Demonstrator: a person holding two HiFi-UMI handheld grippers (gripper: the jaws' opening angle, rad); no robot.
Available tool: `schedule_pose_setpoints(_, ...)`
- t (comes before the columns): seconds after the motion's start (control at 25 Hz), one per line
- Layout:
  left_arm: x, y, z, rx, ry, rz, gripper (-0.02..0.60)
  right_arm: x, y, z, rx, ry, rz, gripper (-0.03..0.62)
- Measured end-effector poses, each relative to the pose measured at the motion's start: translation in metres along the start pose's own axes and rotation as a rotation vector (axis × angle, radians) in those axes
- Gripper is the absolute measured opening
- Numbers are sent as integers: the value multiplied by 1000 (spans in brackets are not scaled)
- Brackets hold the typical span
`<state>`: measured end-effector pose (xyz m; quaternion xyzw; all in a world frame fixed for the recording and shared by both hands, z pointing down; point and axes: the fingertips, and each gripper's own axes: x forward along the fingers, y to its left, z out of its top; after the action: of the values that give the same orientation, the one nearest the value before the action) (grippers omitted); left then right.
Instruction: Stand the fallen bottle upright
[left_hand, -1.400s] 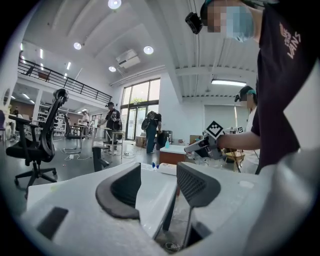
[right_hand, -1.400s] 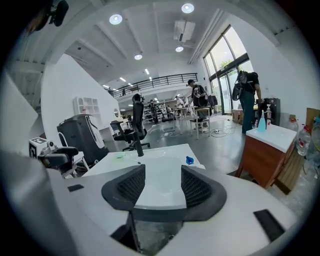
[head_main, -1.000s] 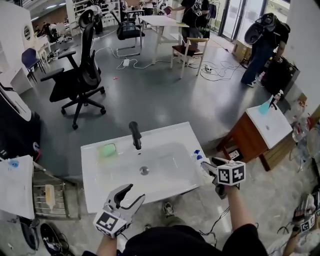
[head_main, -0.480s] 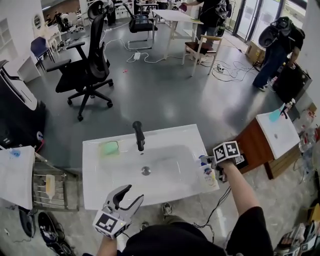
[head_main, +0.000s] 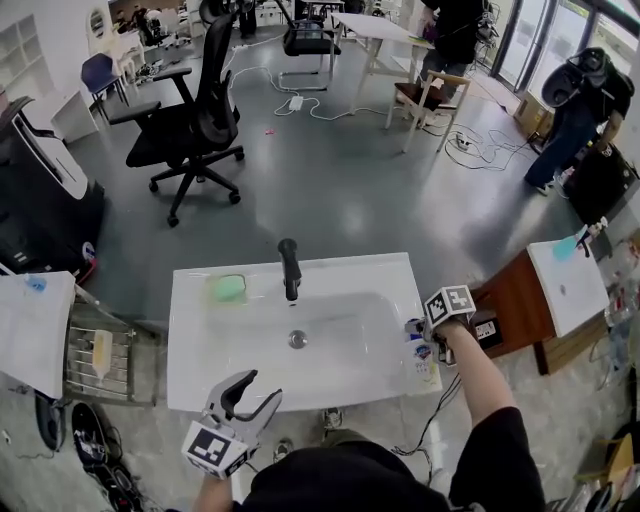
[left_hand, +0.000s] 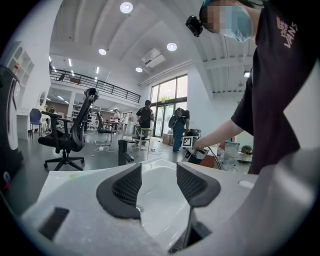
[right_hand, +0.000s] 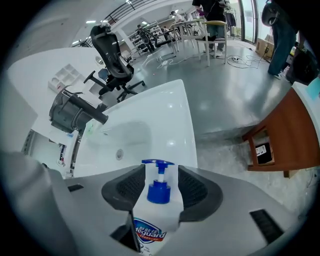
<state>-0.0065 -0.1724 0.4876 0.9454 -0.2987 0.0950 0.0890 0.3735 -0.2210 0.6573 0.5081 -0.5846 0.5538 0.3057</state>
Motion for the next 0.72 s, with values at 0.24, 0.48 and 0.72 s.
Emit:
schedule_pose_setpoints(0.24, 3, 3, 3, -7, -18, 15, 218, 8, -5, 1, -1, 25, 12, 187)
schedule_pose_setpoints(0.48, 6, 1, 1, 5, -38, -10, 218, 9, -2, 2, -39, 26, 9, 145)
schedule_pose_setpoints(0.72, 6, 5, 2, 11, -30, -13, 218, 0, 4, 10, -75, -48, 7, 137)
